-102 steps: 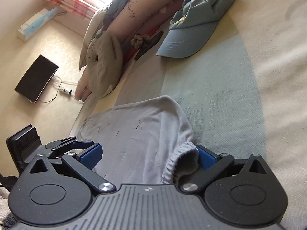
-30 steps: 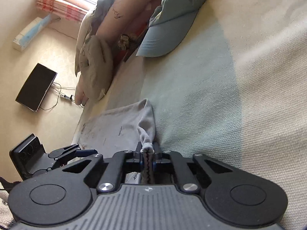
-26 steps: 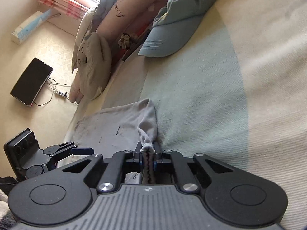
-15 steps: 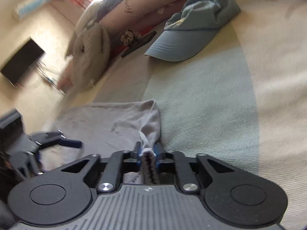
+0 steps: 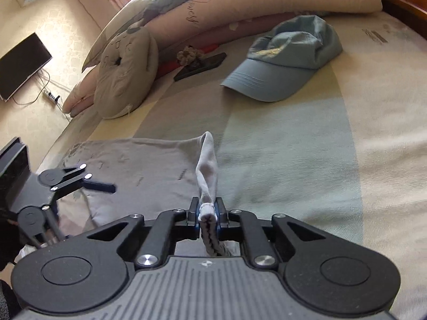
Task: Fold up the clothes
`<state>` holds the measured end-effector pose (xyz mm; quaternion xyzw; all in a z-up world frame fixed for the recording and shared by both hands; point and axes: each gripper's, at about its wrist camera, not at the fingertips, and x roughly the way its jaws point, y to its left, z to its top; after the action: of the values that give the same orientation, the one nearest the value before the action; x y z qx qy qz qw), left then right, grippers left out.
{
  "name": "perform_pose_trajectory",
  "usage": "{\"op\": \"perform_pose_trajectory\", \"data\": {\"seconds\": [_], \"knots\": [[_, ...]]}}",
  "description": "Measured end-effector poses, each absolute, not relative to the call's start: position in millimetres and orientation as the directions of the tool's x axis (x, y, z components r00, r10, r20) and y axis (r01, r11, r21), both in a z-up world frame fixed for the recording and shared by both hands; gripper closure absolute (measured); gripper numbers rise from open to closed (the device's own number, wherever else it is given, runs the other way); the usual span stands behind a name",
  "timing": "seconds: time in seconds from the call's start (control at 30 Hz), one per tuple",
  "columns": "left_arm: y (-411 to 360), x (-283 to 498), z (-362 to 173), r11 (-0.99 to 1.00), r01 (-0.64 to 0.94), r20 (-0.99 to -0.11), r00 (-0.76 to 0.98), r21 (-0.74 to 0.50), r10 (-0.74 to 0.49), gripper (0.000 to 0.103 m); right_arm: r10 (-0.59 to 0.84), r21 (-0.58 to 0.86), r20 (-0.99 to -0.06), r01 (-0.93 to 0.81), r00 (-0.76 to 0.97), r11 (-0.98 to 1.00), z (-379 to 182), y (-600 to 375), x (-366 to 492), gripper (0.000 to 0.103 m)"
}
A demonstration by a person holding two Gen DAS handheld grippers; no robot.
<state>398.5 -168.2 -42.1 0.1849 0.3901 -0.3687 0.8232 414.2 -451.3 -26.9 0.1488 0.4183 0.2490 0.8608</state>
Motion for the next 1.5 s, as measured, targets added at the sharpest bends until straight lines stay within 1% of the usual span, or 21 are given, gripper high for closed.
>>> {"op": "perform_pose_trajectory", "data": {"seconds": [0.1,0.27,0.5,0.63,0.8,0.9,1.03,1.1,1.17,1.2,1.27,1.33,1.43,1.5], "knots": [[-172,400,-47,0.627,0.765,-0.758,0.495,0.149,-0.424,0.003,0.542,0.442,-0.667,-0.314,0.511,0.840,-18,-438,404,0.089],[-175,413,-51,0.603,0.750,-0.715,0.576,0.271,-0.395,0.003,0.521,0.410,-0.707,-0.324,0.478,0.853,-17,-418,394,0.089],[-184,439,-55,0.539,0.756,-0.699,0.609,0.371,-0.374,0.004,0.496,0.394,-0.727,-0.303,0.475,0.868,-19,-410,391,0.089],[-185,445,-61,0.483,0.764,-0.698,0.619,0.428,-0.360,0.008,0.471,0.358,-0.730,-0.311,0.495,0.881,-11,-406,386,0.089],[-183,445,-63,0.435,0.776,-0.689,0.617,0.456,-0.379,0.009,0.397,0.220,-0.754,-0.369,0.524,0.903,4,-384,367,0.089],[-182,444,-65,0.416,0.773,-0.676,0.627,0.479,-0.387,0.009,0.370,0.133,-0.770,-0.435,0.520,0.890,11,-366,353,0.089],[-181,440,-67,0.418,0.762,-0.657,0.642,0.494,-0.395,0.009,0.291,-0.055,-0.796,-0.541,0.530,0.839,10,-339,331,0.088],[-179,436,-68,0.409,0.759,-0.648,0.648,0.507,-0.400,0.013,0.240,-0.134,-0.807,-0.564,0.539,0.815,5,-330,325,0.088],[-177,432,-68,0.391,0.754,-0.638,0.655,0.527,-0.404,0.023,0.217,-0.168,-0.806,-0.563,0.551,0.809,2,-329,322,0.088],[-176,429,-69,0.372,0.745,-0.628,0.667,0.553,-0.402,0.025,0.207,-0.182,-0.804,-0.562,0.557,0.807,1,-328,321,0.088],[-172,425,-72,0.336,0.723,-0.606,0.690,0.604,-0.395,0.034,0.191,-0.208,-0.799,-0.561,0.570,0.801,-1,-328,318,0.088],[-166,424,-76,0.307,0.695,-0.584,0.716,0.650,-0.383,0.035,0.175,-0.240,-0.790,-0.560,0.587,0.793,0,-326,316,0.088],[-161,422,-84,0.244,0.646,-0.547,0.751,0.723,-0.368,0.040,0.148,-0.296,-0.780,-0.567,0.608,0.769,-2,-321,307,0.088],[-158,419,-89,0.198,0.619,-0.524,0.764,0.760,-0.377,0.041,0.120,-0.341,-0.781,-0.579,0.613,0.740,-6,-317,304,0.088]]}}
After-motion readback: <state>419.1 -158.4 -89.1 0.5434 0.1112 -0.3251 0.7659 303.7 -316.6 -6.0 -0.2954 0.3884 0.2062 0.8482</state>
